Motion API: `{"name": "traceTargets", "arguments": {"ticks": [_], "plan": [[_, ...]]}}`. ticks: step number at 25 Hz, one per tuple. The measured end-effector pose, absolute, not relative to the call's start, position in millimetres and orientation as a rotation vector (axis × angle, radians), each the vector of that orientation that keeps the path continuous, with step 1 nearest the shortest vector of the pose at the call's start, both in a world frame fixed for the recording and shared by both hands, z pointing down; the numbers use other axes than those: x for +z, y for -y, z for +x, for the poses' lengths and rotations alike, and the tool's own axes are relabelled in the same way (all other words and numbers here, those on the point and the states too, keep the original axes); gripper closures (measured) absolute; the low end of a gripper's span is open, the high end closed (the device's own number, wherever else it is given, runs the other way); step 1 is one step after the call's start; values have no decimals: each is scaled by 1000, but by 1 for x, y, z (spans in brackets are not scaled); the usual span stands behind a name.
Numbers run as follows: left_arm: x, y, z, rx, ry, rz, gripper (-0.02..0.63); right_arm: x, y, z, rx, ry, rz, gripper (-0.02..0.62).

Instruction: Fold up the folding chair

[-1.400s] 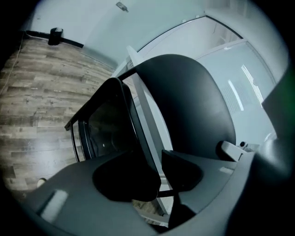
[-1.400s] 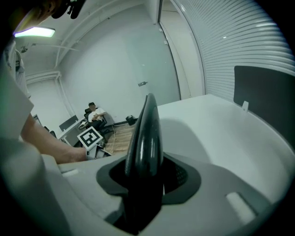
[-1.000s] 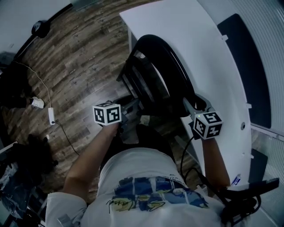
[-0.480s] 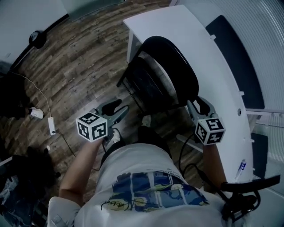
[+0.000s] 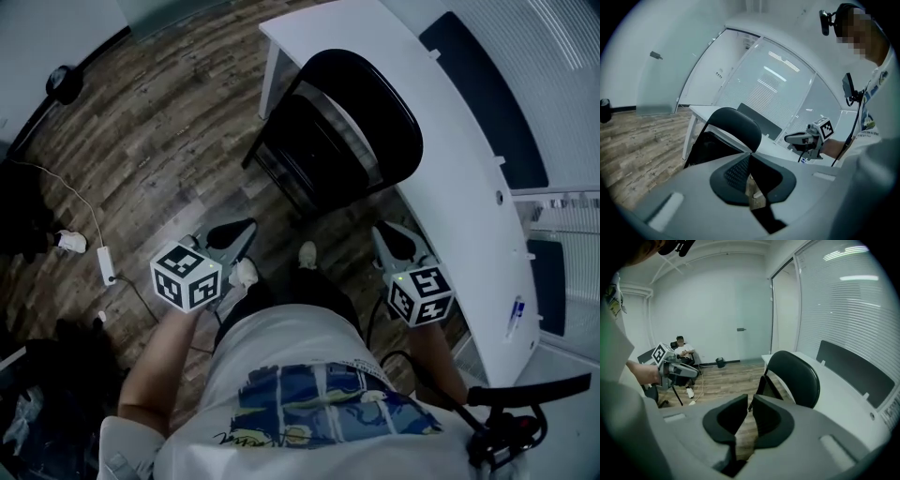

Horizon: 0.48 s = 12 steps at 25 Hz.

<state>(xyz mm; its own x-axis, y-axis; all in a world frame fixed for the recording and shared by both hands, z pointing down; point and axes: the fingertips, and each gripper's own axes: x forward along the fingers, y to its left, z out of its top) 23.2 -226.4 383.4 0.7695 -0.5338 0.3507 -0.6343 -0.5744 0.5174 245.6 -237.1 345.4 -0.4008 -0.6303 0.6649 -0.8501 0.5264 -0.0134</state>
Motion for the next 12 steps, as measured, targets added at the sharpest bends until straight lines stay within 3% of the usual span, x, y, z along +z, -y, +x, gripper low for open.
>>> {"name": "traceTargets", "arguments": {"ticks": [4,12], "plan": [[372,209,31,209,844,2350,603,341,211,237,471,2191,1179,592],[351,171,65,303,858,2418,603,319,160,259,397,2237,1175,592]]}}
